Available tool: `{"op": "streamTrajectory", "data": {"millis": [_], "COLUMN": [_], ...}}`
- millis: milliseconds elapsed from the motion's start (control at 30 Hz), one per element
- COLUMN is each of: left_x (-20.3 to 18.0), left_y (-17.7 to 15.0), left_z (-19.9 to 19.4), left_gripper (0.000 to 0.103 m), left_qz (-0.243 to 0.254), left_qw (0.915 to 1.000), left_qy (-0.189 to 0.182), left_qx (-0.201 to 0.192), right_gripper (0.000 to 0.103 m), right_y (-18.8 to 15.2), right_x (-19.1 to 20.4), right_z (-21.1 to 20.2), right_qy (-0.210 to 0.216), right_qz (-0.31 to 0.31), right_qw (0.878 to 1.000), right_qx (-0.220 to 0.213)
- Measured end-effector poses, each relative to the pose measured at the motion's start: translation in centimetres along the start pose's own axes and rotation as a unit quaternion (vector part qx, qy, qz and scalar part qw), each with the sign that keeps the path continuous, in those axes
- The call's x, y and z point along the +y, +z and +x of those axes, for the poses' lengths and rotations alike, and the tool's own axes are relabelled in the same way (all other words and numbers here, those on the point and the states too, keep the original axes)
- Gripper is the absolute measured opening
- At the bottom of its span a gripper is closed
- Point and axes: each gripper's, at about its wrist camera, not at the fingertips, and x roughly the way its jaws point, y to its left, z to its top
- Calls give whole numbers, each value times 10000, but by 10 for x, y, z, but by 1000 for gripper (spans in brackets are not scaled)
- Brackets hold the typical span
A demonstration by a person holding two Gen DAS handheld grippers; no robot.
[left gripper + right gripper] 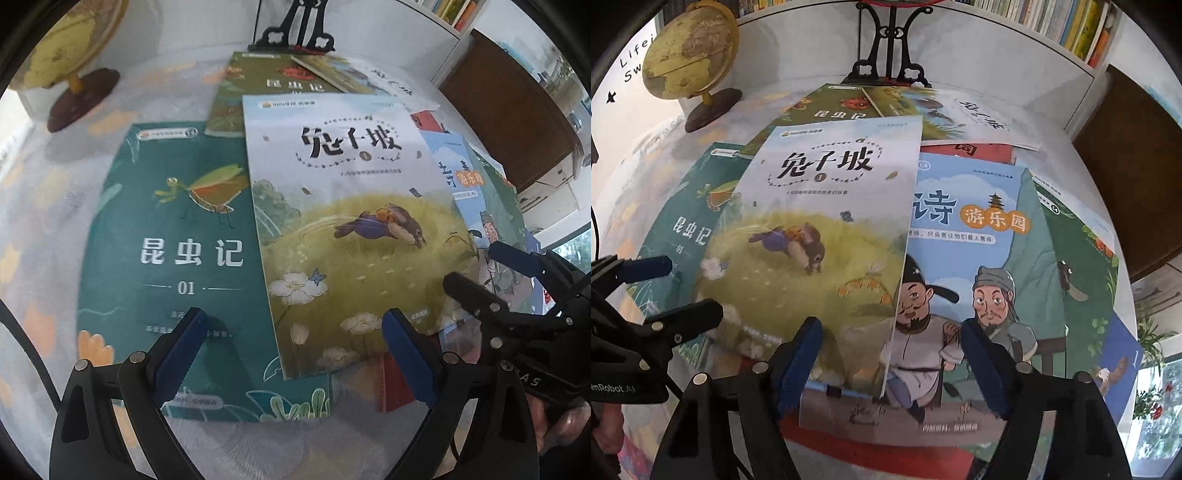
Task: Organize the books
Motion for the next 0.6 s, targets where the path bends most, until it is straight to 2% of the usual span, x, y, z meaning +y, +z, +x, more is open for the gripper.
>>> {"op": "streamTrajectory", "data": {"millis": [33, 133, 233, 267, 500, 600], "left_x": [0, 1, 2, 1, -13, -10], "left_y": [0, 0, 1, 1, -1, 0], "left_z": [0, 1, 3, 5, 10, 6], "left_gripper": [95, 95, 103, 102, 102, 100], "left_qz": [11, 27, 65, 102, 623, 551], "left_qw": [10000, 9999, 9999, 9999, 9975, 9985], "left_qy": [19, 28, -82, -72, 323, 12], "left_qx": [-69, -110, -101, -79, 115, 44], "right_gripper": [69, 69, 69, 69, 67, 63], "right_y": [1, 6, 10, 11, 14, 12], "right_x": [0, -1, -1, -1, 2, 7], "right_z": [0, 2, 4, 5, 6, 5], "right_qy": [31, 44, 73, 78, 170, 369], "right_qz": [22, -1, -15, -13, -10, -104], "right_qw": [10000, 9999, 9999, 9999, 9999, 9993], "right_qx": [-55, -102, -107, -95, 6, -2]}}
